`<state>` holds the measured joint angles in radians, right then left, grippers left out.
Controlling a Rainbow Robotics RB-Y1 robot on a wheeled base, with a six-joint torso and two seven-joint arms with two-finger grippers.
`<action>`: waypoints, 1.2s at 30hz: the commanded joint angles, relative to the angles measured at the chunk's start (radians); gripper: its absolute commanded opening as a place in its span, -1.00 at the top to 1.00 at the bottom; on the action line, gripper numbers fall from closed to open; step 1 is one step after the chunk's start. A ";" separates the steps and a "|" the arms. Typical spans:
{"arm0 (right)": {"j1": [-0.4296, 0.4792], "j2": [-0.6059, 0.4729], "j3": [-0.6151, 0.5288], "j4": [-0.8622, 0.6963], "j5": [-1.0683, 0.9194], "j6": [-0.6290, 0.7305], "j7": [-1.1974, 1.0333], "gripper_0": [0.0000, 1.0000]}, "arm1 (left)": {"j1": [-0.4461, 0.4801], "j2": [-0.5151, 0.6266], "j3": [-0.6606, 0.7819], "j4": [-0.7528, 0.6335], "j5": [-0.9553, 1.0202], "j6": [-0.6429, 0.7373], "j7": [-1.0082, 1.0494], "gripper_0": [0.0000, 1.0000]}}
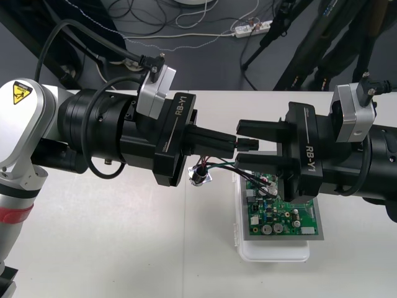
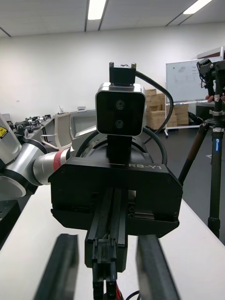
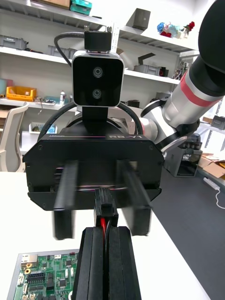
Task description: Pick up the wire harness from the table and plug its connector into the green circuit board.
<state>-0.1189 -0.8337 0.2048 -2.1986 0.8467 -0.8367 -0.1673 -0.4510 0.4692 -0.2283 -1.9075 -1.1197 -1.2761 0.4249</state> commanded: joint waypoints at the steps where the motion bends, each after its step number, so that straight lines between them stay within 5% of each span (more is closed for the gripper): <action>1: 0.008 0.011 0.010 -0.024 -0.017 0.004 0.058 -1.00 | -0.034 -0.024 -0.016 -0.028 0.021 -0.031 -0.087 1.00; 22: 0.044 -0.048 -0.015 -0.021 -0.017 -0.033 0.052 -1.00 | 0.037 0.040 0.003 -0.028 0.054 -0.031 -0.147 1.00; 36: 0.053 -0.071 -0.137 0.191 -0.017 -0.371 0.060 -1.00 | 0.101 0.095 0.030 0.013 0.092 -0.062 -0.207 1.00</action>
<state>-0.0793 -0.8674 0.1203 -2.0394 0.8407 -1.1604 -0.1673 -0.3700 0.5341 -0.2262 -1.9065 -1.0554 -1.2777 0.3027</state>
